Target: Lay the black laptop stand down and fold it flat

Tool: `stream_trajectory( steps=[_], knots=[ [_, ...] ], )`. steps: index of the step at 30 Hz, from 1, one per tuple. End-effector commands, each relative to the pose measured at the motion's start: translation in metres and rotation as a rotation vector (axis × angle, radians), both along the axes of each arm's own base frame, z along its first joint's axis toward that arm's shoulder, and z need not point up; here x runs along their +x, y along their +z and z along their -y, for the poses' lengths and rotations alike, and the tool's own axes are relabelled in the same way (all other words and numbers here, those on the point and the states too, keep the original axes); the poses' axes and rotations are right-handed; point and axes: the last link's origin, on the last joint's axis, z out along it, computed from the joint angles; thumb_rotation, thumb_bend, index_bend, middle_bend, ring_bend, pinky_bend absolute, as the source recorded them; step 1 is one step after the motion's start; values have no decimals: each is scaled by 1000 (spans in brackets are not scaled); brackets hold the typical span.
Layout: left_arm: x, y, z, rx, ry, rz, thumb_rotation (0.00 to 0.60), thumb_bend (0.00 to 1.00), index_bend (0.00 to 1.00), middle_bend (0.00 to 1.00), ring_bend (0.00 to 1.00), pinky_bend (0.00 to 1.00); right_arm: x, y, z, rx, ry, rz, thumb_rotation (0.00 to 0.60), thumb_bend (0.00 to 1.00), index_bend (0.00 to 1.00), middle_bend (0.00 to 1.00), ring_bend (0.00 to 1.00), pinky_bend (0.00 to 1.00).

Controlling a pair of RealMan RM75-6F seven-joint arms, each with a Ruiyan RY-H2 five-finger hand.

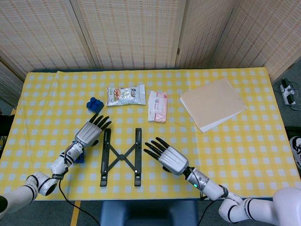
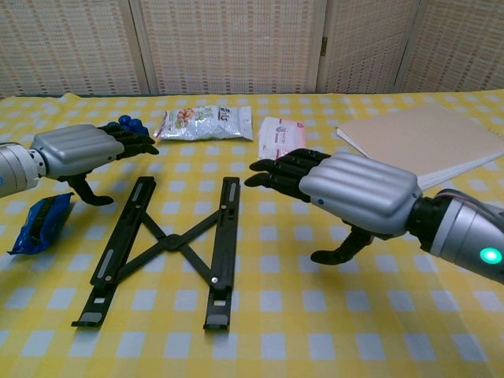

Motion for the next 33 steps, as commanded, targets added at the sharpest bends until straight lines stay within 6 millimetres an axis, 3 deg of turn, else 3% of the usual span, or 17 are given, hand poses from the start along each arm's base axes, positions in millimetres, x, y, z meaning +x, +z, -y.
stream_trajectory(
  steps=[1, 15, 33],
  knots=[
    [-1, -2, 0, -4, 9, 2, 600, 320, 32, 0, 0, 0, 6, -12, 2, -5, 15, 30, 600, 256, 0, 0, 0, 0],
    [3, -17, 3, -47, 35, 53, 600, 321, 32, 0, 0, 0, 19, -37, 6, -4, 41, 66, 600, 257, 0, 0, 0, 0],
    [3, -20, 7, -68, 54, 85, 600, 320, 32, 0, 0, 0, 25, -70, 9, -36, 94, 67, 600, 257, 0, 0, 0, 0]
  ],
)
